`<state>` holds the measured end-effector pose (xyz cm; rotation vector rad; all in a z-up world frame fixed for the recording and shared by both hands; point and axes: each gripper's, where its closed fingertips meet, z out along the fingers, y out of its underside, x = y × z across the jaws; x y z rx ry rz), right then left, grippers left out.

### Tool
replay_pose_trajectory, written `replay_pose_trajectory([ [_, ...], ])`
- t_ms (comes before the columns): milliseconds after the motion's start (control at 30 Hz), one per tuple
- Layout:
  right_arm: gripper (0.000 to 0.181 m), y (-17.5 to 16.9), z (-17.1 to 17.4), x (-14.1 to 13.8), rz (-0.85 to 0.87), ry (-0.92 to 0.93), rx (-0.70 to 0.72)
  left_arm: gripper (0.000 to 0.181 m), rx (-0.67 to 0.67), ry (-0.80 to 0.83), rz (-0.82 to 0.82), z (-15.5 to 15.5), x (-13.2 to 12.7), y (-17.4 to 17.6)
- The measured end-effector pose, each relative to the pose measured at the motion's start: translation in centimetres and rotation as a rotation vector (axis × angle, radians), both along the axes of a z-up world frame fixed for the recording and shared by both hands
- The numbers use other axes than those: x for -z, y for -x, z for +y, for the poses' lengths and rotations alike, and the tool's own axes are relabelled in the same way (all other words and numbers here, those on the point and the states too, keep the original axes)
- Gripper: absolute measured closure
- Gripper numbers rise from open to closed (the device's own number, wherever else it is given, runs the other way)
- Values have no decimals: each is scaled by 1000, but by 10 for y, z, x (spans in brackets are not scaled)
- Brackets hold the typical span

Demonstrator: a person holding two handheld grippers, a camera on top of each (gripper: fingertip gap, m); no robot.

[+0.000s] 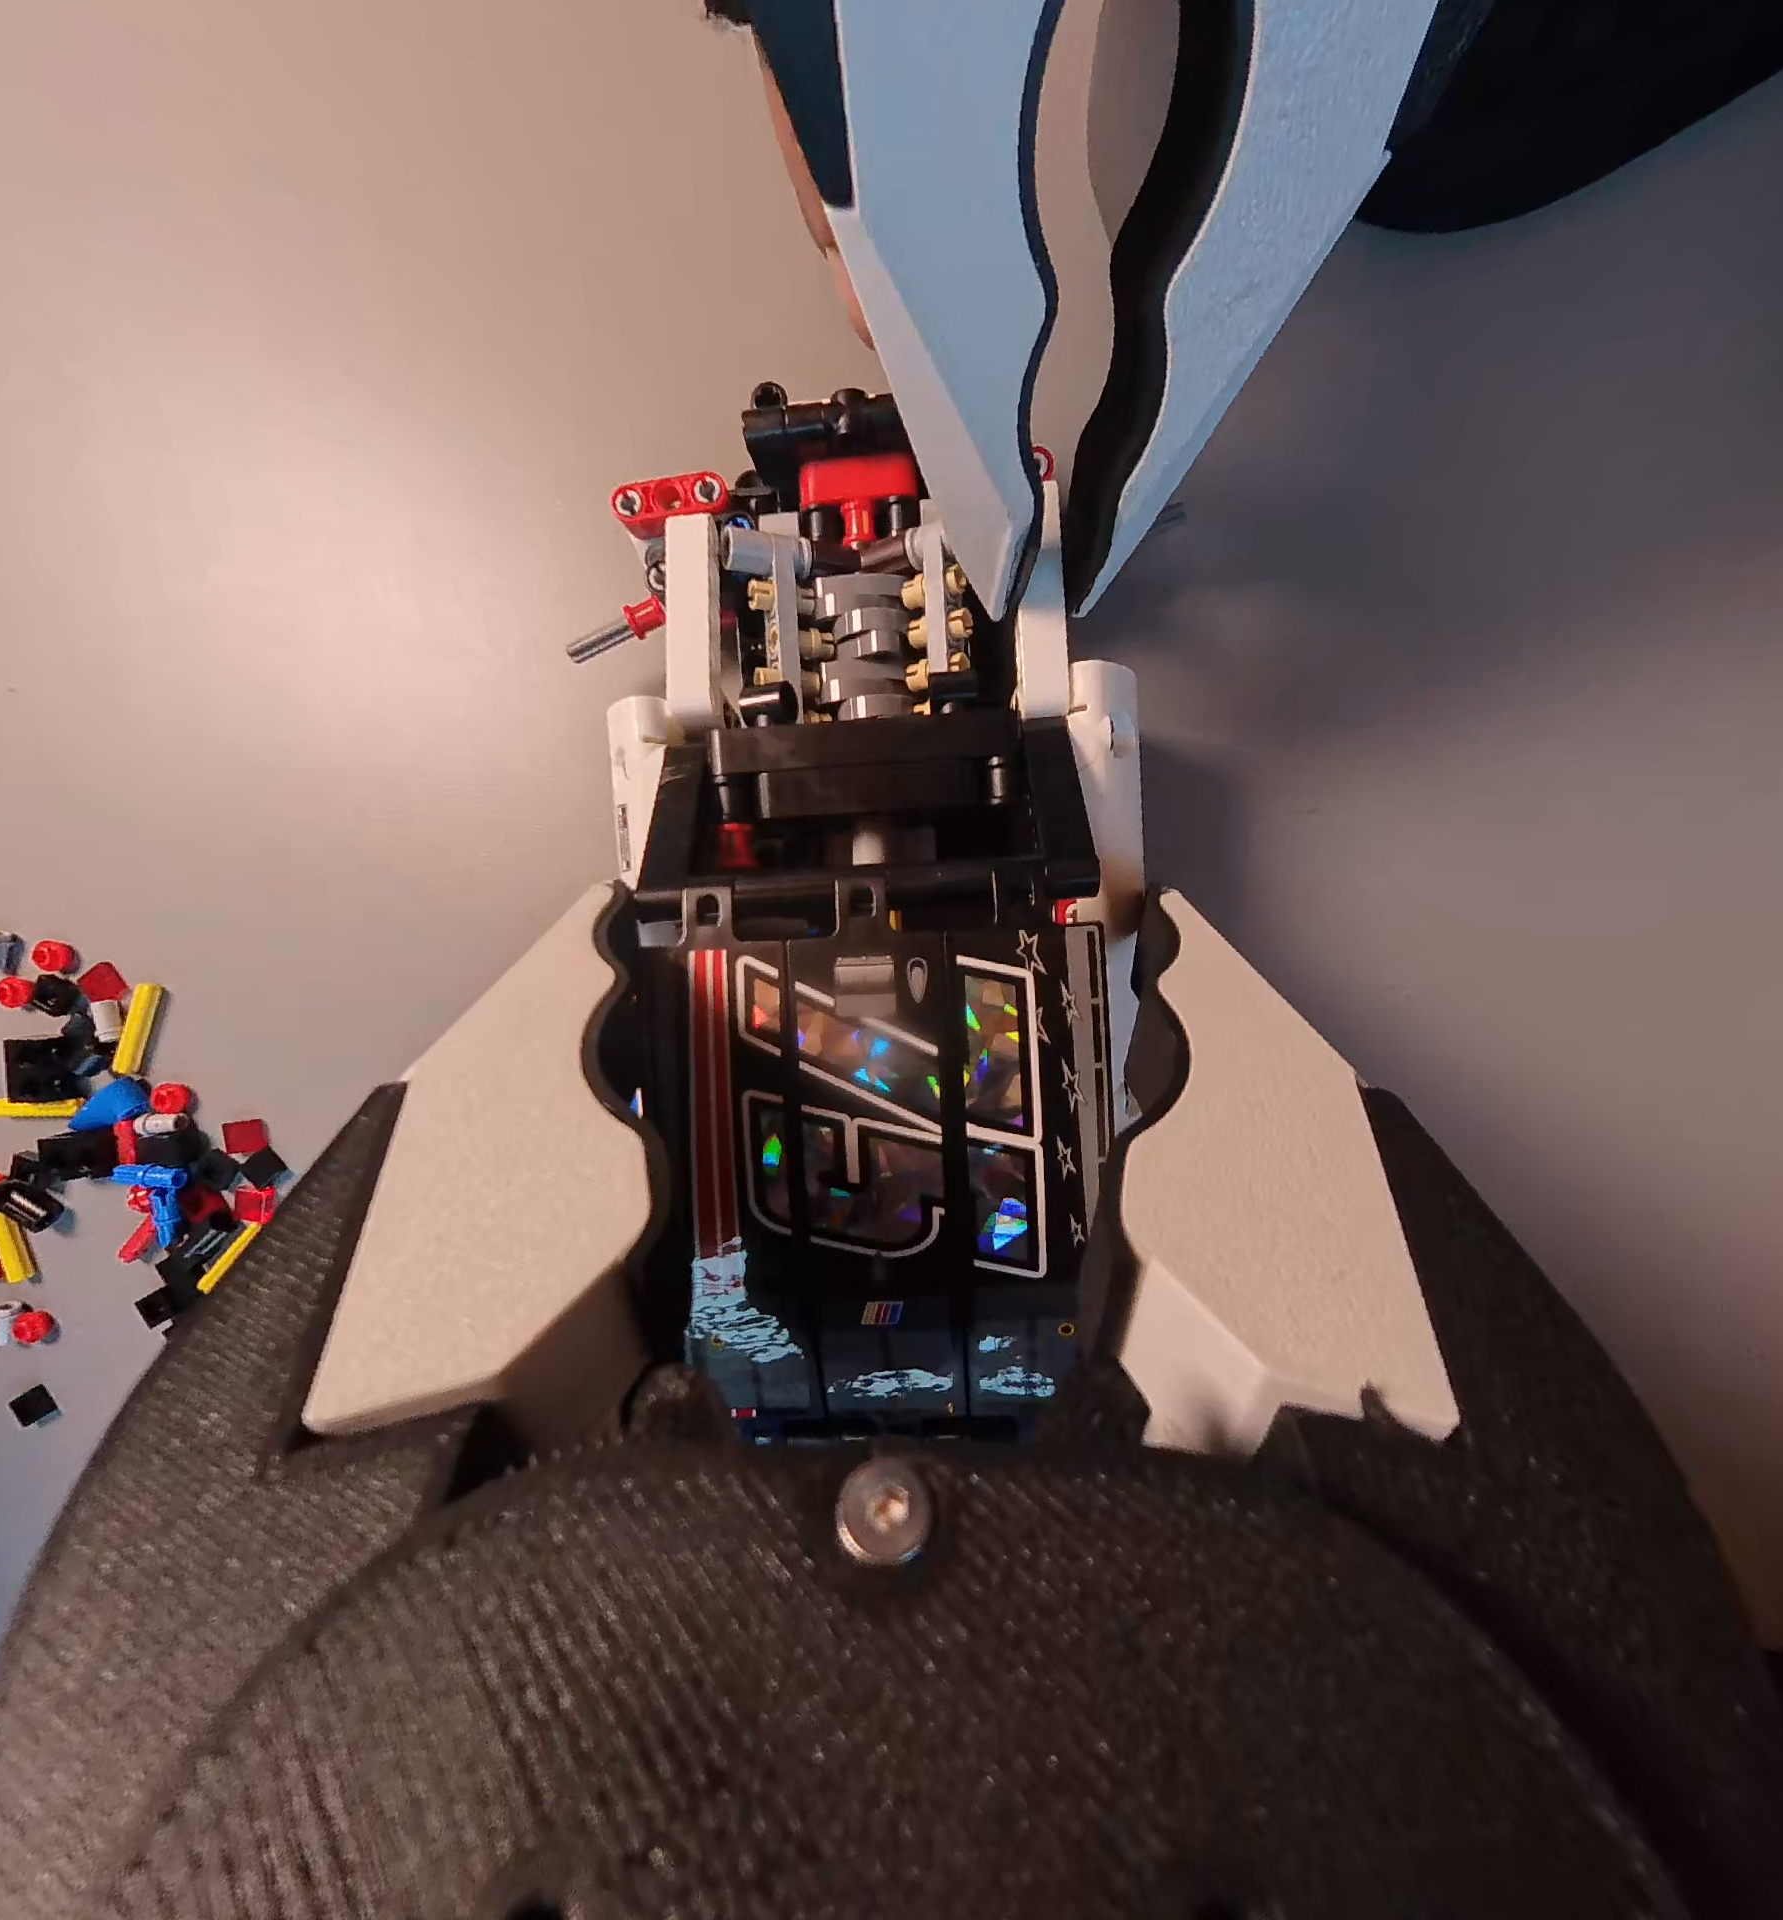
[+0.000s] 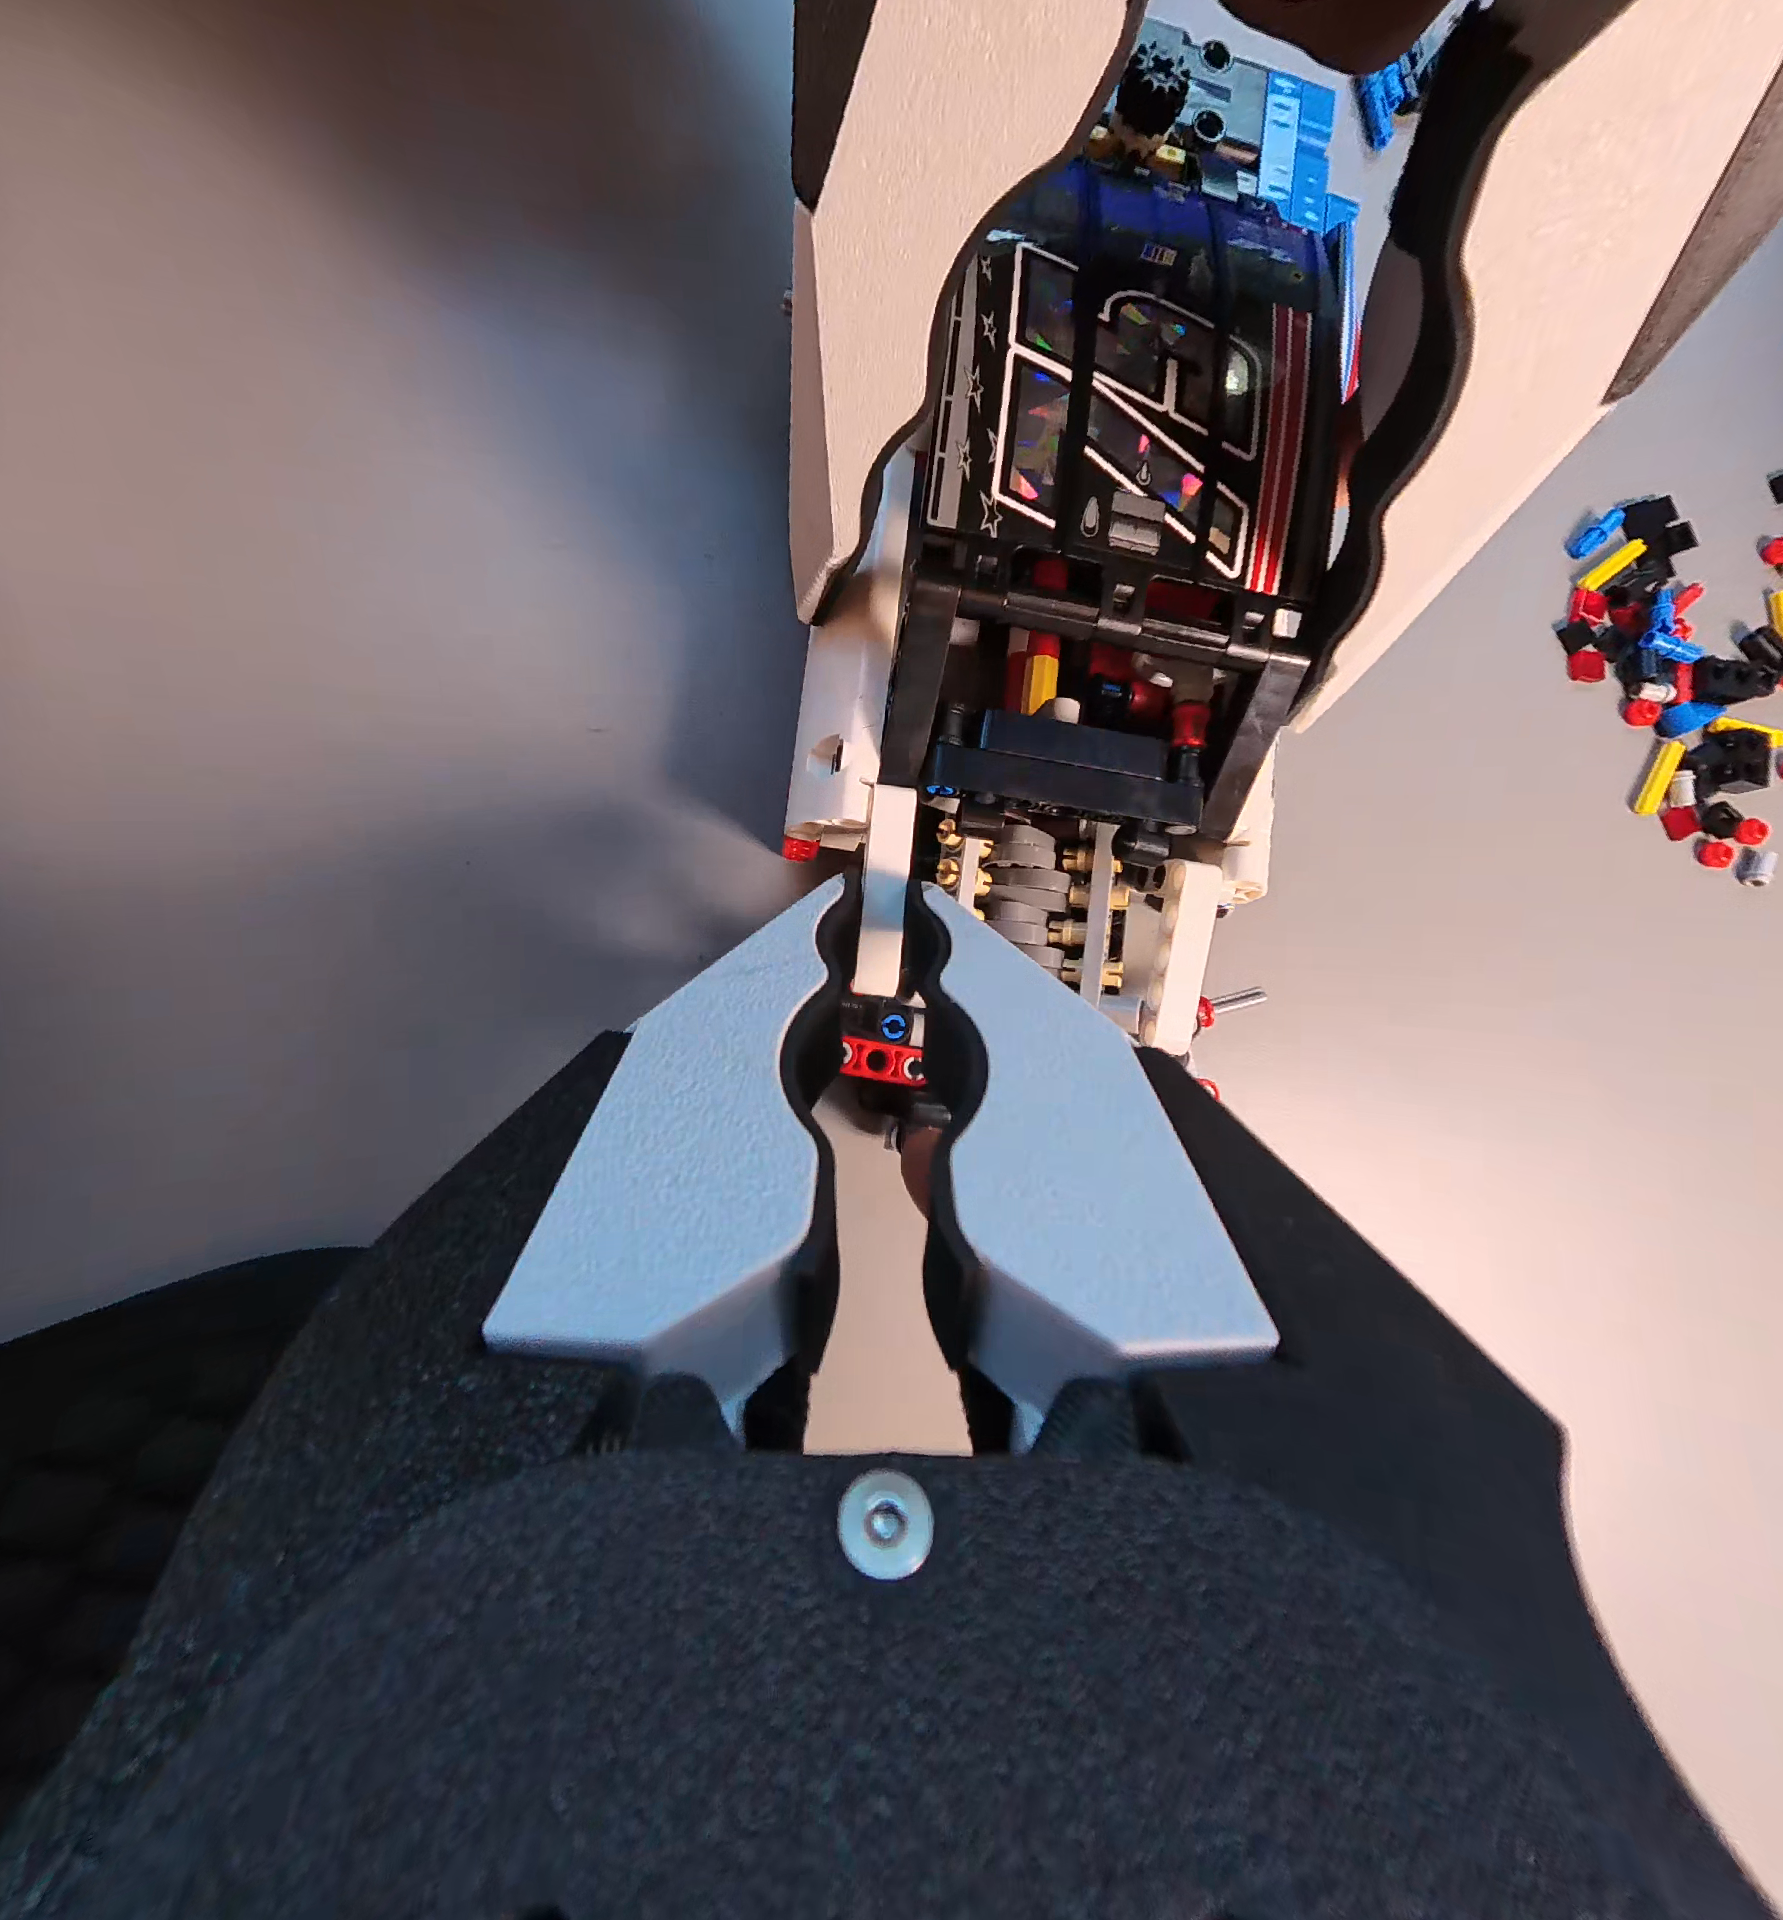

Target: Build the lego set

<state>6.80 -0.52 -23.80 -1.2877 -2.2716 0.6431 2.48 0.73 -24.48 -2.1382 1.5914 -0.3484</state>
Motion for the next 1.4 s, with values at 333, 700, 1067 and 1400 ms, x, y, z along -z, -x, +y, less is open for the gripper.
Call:
replay_pose_trajectory([
  [333,167,-4,8,-12,98,74,59,82,-28,-18,-93,2,-11,-3],
  [700,169,7,62,2,110,172,159,86,-6,14,-52,1,-1,1],
  [1067,176,8,61,5,-100,346,63,87,17,25,-41,0,-1,2],
  [1400,177,10,61,-3,-295,284,37,87,17,28,-41,1,0,1],
])
